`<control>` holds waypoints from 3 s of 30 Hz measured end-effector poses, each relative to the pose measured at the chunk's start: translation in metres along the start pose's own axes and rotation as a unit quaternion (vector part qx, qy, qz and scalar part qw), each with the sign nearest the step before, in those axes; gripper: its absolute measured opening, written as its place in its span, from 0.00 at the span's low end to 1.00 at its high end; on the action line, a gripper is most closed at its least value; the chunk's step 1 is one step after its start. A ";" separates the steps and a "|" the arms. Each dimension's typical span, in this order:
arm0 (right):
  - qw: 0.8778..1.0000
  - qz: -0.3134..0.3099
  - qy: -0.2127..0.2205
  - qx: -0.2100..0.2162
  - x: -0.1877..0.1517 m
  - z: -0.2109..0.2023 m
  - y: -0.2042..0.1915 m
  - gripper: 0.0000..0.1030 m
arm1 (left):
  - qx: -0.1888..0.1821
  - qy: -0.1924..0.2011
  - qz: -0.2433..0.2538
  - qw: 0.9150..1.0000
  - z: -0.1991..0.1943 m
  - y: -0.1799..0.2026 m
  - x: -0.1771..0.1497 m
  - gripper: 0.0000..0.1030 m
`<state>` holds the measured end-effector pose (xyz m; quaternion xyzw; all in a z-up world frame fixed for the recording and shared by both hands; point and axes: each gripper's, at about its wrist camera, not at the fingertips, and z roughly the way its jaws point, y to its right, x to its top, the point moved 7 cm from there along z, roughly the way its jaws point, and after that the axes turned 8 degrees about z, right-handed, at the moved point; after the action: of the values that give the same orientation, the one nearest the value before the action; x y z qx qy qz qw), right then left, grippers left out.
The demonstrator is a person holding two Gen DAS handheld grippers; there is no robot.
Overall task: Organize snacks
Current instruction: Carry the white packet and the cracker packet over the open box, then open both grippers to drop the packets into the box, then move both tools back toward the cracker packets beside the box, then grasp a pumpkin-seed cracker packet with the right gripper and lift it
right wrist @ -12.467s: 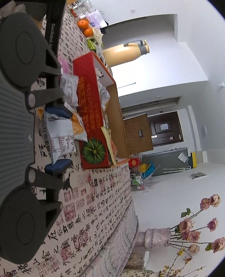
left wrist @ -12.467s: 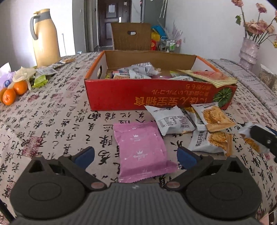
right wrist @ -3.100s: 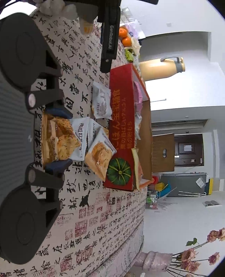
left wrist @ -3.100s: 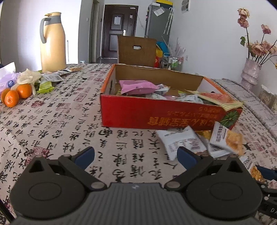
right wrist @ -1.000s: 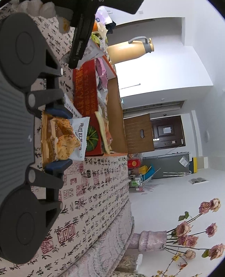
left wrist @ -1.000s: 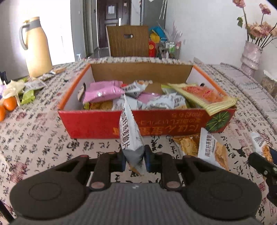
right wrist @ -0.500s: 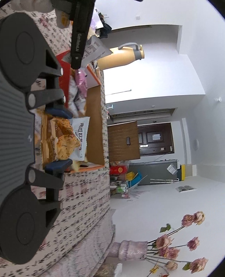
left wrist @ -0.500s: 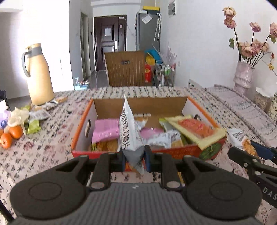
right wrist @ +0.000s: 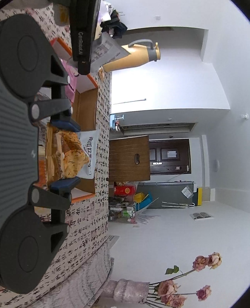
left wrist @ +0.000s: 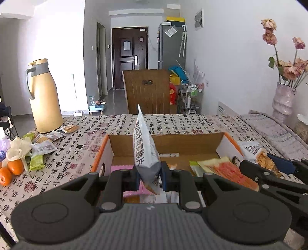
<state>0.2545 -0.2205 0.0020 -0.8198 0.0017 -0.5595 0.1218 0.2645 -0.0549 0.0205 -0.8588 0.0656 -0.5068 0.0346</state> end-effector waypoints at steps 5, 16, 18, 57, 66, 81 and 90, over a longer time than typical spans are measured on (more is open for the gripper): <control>1.000 0.000 -0.008 -0.007 0.003 0.031 0.000 0.48 | 0.002 0.006 -0.012 1.000 0.024 -0.008 0.003 0.20; 0.999 0.022 -0.029 -0.002 -0.012 0.055 0.011 0.50 | -0.011 -0.002 -0.028 1.000 0.047 -0.019 -0.013 0.21; 0.999 0.023 -0.029 -0.004 -0.014 0.054 0.011 0.53 | -0.009 -0.002 -0.031 0.999 0.047 -0.021 -0.015 0.43; 1.000 0.020 0.004 -0.017 -0.022 -0.042 0.041 1.00 | 0.030 0.013 -0.022 0.999 -0.030 -0.019 -0.031 1.00; 0.997 -0.002 -0.069 -0.018 -0.073 -0.051 0.052 1.00 | 0.014 -0.023 -0.003 1.000 -0.036 -0.013 -0.071 1.00; 0.990 -0.032 -0.136 0.002 -0.101 -0.016 0.029 1.00 | -0.013 -0.054 0.010 0.998 -0.022 -0.006 -0.113 1.00; 0.989 -0.019 -0.146 0.003 -0.100 0.002 0.032 0.89 | -0.029 -0.061 -0.012 0.998 -0.012 -0.011 -0.119 1.00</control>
<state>0.2226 -0.2372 -0.0971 -0.8923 -0.0337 -0.4359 0.1123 0.1974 -0.0267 -0.0755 -0.8897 0.0681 -0.4513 0.0074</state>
